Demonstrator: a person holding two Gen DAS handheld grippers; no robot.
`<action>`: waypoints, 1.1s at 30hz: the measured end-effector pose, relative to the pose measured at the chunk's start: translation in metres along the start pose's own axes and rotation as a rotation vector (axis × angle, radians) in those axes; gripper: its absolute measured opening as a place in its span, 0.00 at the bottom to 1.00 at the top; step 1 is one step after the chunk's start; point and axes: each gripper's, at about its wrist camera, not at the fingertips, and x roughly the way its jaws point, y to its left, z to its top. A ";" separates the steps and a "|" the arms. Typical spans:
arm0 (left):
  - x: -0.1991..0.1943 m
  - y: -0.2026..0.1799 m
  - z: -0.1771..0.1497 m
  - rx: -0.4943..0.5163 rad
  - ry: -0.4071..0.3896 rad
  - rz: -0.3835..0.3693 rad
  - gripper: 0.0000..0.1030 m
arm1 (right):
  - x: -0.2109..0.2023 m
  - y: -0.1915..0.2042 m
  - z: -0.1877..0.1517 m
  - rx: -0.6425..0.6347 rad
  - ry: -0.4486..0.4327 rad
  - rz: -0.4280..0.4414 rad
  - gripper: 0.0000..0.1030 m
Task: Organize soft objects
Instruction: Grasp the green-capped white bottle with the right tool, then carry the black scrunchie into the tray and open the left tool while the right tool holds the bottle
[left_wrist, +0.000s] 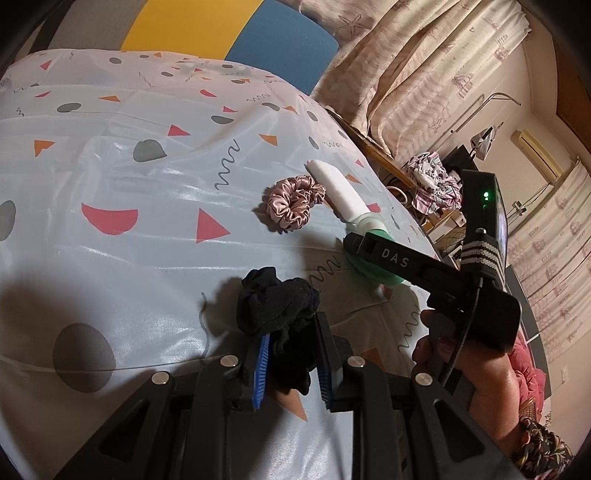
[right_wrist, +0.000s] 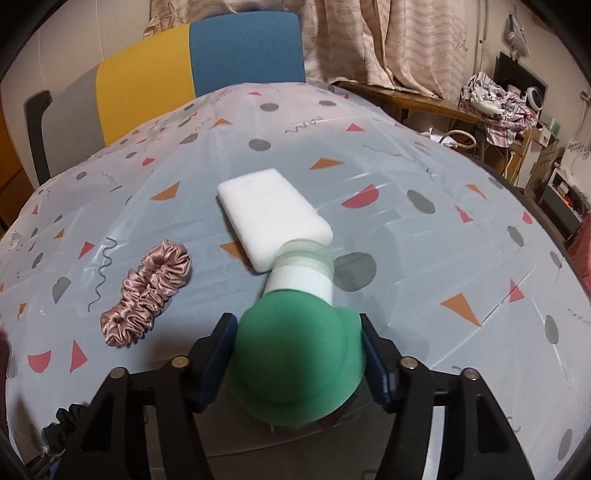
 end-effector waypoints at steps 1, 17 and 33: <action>0.000 0.000 0.000 -0.001 0.000 -0.002 0.22 | -0.001 0.000 0.000 -0.002 -0.005 -0.002 0.57; 0.000 0.003 0.001 -0.006 0.001 -0.008 0.22 | -0.079 0.001 -0.055 0.057 -0.083 0.142 0.51; -0.061 -0.002 -0.011 -0.042 -0.052 -0.022 0.21 | -0.089 0.025 -0.087 -0.007 -0.162 0.050 0.51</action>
